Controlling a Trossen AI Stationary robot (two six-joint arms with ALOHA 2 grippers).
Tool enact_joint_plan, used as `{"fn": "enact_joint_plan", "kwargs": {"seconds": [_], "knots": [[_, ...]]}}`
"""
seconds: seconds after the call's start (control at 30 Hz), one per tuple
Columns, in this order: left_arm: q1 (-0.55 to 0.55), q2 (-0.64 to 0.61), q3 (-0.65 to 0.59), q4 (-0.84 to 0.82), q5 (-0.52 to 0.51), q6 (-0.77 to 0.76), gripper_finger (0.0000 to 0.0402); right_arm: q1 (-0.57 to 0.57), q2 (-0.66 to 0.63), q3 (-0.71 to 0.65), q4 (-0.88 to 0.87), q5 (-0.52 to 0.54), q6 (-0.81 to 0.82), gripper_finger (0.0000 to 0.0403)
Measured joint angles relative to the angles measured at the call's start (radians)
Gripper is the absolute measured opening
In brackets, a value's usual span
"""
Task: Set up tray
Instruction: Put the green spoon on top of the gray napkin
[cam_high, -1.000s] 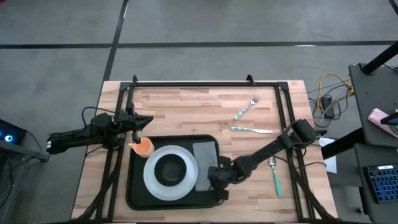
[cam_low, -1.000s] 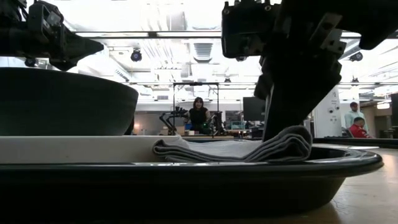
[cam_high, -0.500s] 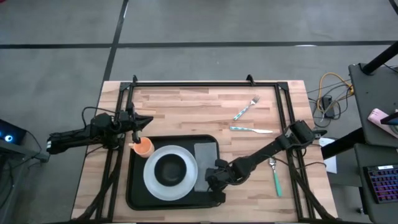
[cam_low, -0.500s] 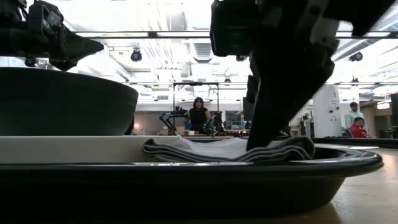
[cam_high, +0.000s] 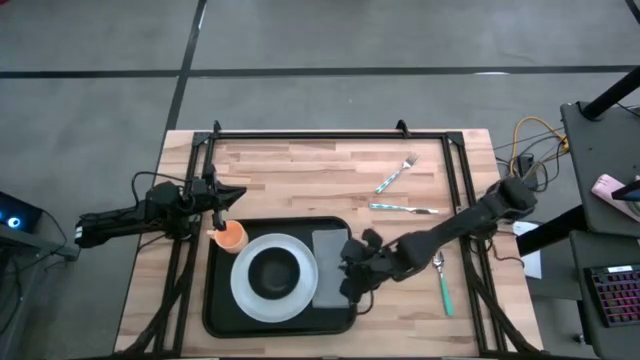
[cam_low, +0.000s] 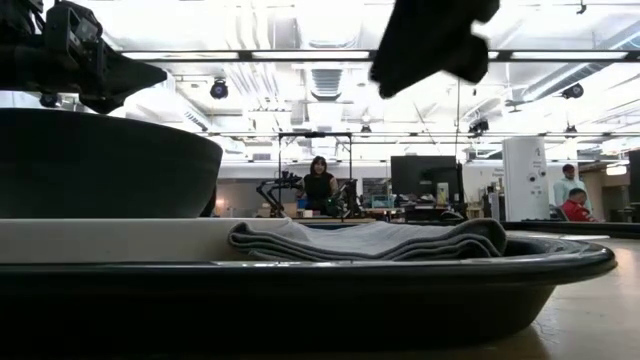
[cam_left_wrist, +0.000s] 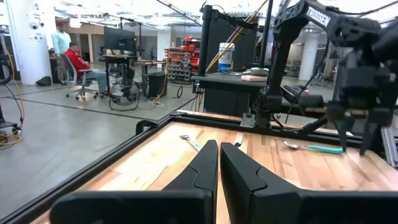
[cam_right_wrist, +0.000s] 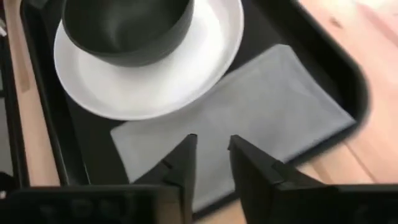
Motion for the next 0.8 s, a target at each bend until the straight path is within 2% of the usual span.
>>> {"fn": "enact_joint_plan", "kwargs": {"seconds": [0.13, 0.27, 0.47, 0.6, 0.8], "knots": [[0.000, 0.000, 0.000, 0.000, 0.000, 0.000, 0.0000, 0.008, -0.081, 0.000, -0.212, -0.021, 0.129, 0.0144], [0.000, 0.000, 0.000, 0.000, 0.000, 0.000, 0.0000, 0.034, -0.149, -0.029, -0.409, -0.090, 0.235, 0.0185], [0.000, 0.000, 0.000, 0.000, 0.000, 0.000, 0.0000, 0.095, -0.260, -0.161, -0.442, -0.223, 0.437, 0.0183], [0.000, 0.000, 0.000, 0.000, 0.000, 0.000, 0.0000, 0.150, -0.336, -0.281, -0.445, -0.320, 0.648, 0.0178], [0.000, 0.000, 0.000, 0.000, 0.000, 0.000, 0.0000, 0.250, -0.437, -0.419, -0.448, -0.349, 1.004, 0.0184]]}}
